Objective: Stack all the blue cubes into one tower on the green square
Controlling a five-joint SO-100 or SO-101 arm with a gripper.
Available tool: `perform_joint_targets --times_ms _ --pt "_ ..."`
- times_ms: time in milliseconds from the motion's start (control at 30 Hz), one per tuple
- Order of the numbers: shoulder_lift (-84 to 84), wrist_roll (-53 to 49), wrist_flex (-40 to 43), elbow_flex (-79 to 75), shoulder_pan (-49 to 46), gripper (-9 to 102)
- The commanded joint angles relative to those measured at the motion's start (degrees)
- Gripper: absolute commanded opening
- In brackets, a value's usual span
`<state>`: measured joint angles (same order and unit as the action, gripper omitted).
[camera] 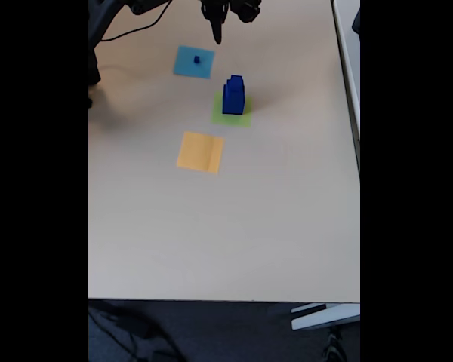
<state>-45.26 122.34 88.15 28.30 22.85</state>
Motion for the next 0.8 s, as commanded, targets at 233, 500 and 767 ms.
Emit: perform_joint_targets --times_ms 233,500,767 --pt "1.76 -2.9 0.35 -3.78 -2.37 19" --pt "-0.88 -1.93 1.05 0.79 -1.58 19" --pt "-12.04 -0.18 -8.88 20.65 -0.18 19"
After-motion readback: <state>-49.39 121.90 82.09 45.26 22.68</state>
